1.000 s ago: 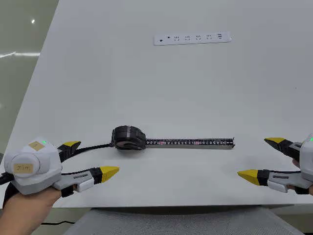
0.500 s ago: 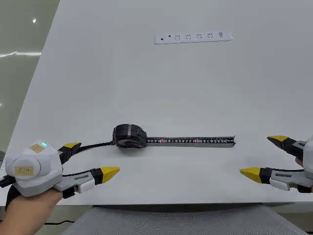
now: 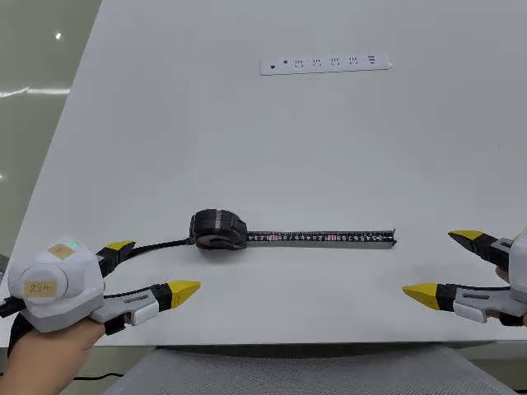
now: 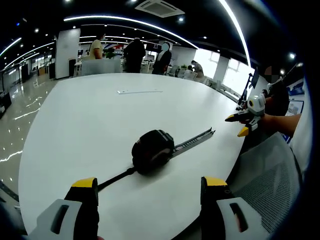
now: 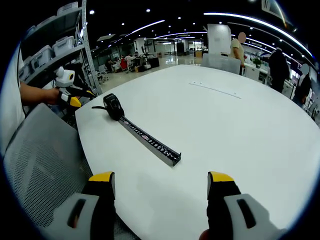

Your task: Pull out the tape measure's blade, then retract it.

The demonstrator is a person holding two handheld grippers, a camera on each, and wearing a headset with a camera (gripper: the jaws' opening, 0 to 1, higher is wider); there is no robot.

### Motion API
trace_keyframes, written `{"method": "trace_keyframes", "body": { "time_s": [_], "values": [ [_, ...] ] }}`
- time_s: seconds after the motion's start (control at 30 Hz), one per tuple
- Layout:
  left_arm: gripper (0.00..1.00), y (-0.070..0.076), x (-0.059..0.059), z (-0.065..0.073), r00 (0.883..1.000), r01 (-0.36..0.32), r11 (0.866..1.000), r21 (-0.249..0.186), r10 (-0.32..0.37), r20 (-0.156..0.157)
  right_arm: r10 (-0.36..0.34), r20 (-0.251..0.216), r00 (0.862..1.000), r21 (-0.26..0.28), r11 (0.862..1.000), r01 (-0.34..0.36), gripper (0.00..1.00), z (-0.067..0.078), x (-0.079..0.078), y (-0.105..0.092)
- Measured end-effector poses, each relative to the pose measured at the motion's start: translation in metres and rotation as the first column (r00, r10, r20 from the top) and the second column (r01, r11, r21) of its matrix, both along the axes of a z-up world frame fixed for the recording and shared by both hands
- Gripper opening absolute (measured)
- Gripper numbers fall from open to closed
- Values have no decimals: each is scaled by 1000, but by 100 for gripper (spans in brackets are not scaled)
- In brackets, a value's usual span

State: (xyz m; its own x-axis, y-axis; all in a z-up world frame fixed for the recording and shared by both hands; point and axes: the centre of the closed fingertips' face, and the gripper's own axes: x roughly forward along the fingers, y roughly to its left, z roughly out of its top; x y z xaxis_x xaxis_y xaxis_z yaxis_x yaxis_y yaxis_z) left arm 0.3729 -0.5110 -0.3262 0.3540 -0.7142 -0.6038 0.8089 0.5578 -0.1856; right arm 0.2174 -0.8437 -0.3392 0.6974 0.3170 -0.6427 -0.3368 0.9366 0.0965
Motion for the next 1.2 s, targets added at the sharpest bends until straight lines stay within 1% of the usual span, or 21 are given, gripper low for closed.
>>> {"method": "trace_keyframes", "body": {
  "time_s": [0.3, 0.33, 0.47, 0.73, 0.9, 1.07, 1.2],
  "values": [
    [81, 2, 2, 1, 1000, -3, 1000, -3, 3, -3, 1, 8, 1000, -3, 1000, -1, 75, 2, 2, 0],
    [81, 1, 2, 2, 1000, -5, 1000, -12, 5, -6, 2, 8, 1000, -4, 1000, -2, 75, 1, 2, 0],
    [80, -1, 4, 3, 1000, -3, 1000, -12, 3, -4, 8, 17, 1000, -4, 1000, -7, 74, 2, 5, 2],
    [80, -10, 6, 4, 1000, -9, 1000, -24, 9, -9, 19, 46, 999, -2, 1000, -19, 72, 6, 13, 6],
    [80, -17, 6, 5, 1000, -14, 999, -36, 14, -14, 27, 53, 998, -1, 1000, -27, 72, 7, 15, 7],
    [80, -25, 7, 5, 1000, -17, 999, -35, 16, -17, 32, 60, 998, -1, 999, -32, 70, 7, 17, 7],
    [79, -32, 9, 4, 999, -27, 999, -39, 26, -27, 34, 64, 997, 2, 999, -35, 69, 7, 18, 7]
  ]
}}
